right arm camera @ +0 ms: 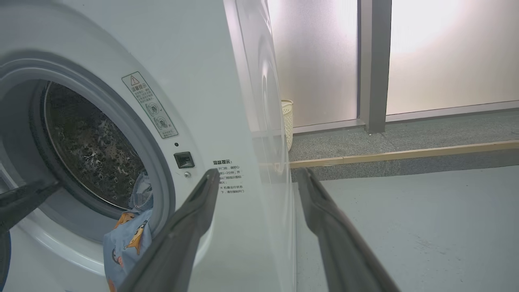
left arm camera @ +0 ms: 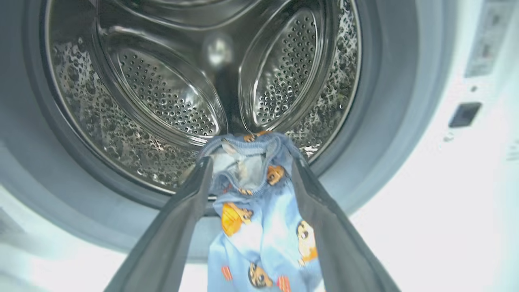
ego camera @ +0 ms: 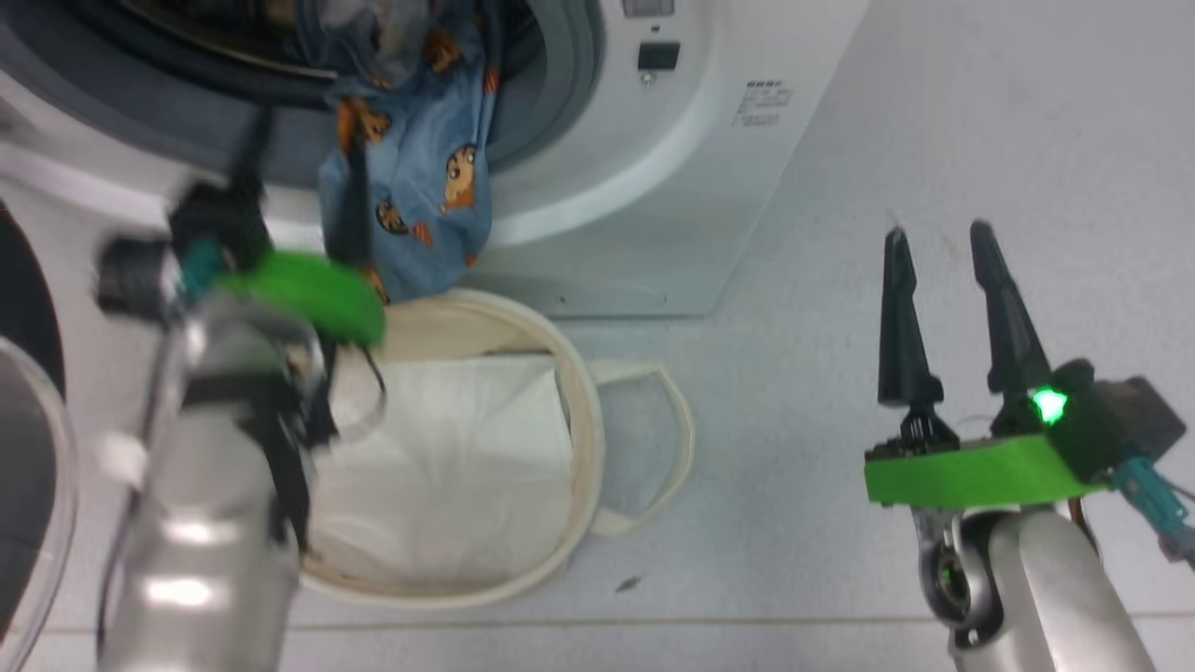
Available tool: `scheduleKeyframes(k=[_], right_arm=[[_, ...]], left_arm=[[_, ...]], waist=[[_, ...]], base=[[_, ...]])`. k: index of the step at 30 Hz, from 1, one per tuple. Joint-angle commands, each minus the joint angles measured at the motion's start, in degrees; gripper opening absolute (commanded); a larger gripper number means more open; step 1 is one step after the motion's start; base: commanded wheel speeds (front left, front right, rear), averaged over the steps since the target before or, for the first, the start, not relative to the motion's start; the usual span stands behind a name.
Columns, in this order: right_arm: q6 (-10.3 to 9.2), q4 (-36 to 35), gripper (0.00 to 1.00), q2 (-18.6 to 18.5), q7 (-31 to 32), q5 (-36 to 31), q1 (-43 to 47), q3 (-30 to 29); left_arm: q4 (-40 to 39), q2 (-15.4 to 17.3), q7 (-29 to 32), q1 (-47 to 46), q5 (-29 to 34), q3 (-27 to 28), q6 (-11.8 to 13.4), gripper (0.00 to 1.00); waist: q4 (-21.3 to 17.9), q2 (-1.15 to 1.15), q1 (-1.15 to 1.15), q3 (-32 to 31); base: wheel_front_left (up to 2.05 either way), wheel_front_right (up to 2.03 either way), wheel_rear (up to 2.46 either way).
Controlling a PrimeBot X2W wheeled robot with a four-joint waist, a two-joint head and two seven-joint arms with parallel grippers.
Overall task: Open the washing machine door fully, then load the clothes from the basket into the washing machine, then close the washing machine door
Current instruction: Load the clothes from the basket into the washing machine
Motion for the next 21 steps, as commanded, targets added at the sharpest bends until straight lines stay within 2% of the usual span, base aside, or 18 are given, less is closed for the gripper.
scheduleKeyframes(k=[1, 11, 16, 18, 21], right_arm=[[0.05, -1.4, 1.00, 0.1, -0.3, 0.8, 1.7, 0.8], [0.05, -0.9, 1.00, 0.1, -0.3, 1.7, 5.7, 0.1], [0.05, -1.1, 1.00, 0.1, -0.3, 2.4, 7.4, 0.0], [0.05, -1.1, 1.00, 0.1, -0.3, 2.4, 8.1, -0.1], [0.05, -0.9, 1.00, 0.1, -0.3, 2.7, 8.9, -0.2]], left_arm=[[-3.7, 1.3, -0.2, 4.6, -0.4, 0.7, -0.1, 1.00], [-13.4, -0.3, -0.2, 22.5, -3.5, 0.4, 1.2, 1.00], [-17.4, -0.6, -0.2, 28.3, -4.0, -0.6, 2.9, 1.00], [-19.2, -0.6, -0.2, 30.4, -5.3, -1.1, 2.4, 1.00], [-22.6, -0.7, -0.2, 32.9, -6.6, -1.4, 4.3, 1.00]], waist=[[0.2, 0.00, 0.00, -3.9], [1.5, 0.00, 0.00, -10.8], [1.7, 0.00, 0.00, -12.7], [1.8, 0.00, 0.00, -13.2], [1.8, 0.00, 0.00, -13.7]], base=[[0.00, 0.00, 0.00], [0.00, 0.00, 0.00], [0.00, 0.00, 0.00], [0.00, 0.00, 0.00], [0.00, 0.00, 0.00]])
